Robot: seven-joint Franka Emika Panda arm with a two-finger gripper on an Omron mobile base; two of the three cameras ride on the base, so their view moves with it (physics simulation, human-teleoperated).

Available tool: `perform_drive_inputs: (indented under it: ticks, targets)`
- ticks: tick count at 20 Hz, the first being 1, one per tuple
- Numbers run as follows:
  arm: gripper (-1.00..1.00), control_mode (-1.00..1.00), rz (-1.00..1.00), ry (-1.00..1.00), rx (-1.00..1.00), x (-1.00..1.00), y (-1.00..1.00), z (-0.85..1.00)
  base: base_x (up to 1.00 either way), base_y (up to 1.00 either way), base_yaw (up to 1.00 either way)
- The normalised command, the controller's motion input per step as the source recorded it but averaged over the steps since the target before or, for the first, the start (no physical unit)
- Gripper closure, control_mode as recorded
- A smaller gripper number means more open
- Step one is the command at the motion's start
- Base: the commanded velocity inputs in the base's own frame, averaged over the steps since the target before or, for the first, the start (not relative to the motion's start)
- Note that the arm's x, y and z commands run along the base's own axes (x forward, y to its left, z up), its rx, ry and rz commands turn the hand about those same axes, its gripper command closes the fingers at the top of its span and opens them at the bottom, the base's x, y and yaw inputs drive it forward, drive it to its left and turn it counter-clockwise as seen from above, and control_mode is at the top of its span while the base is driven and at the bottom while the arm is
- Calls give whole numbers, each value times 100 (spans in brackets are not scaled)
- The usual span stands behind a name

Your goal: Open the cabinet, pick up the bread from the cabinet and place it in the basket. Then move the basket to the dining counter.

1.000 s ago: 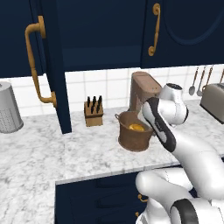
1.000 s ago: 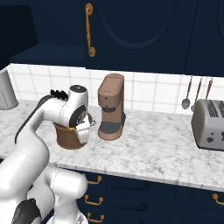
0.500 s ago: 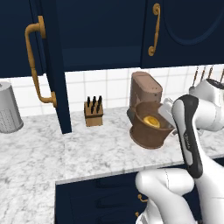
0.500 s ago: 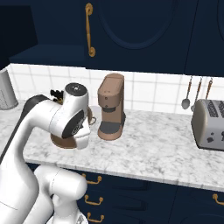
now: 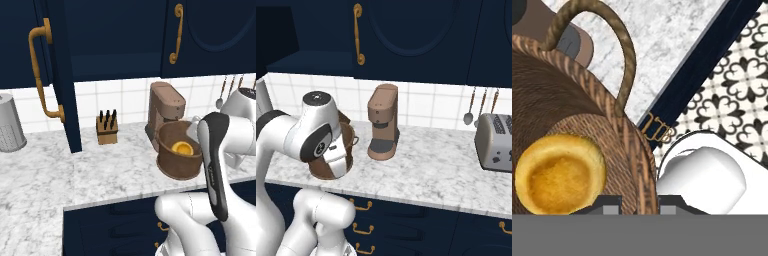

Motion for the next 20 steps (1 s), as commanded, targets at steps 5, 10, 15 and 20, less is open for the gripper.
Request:
perform_drive_inputs:
  ticks: [5, 10, 15, 20]
  targets:
    - [100, -100, 0, 0, 0, 0, 0, 0, 0, 0, 0]
    - [100, 100, 0, 0, 0, 0, 0, 0, 0, 0, 0]
    - [100, 100, 0, 0, 0, 0, 0, 0, -57, -49, -31]
    - [100, 100, 0, 0, 0, 0, 0, 0, -52, -87, -54]
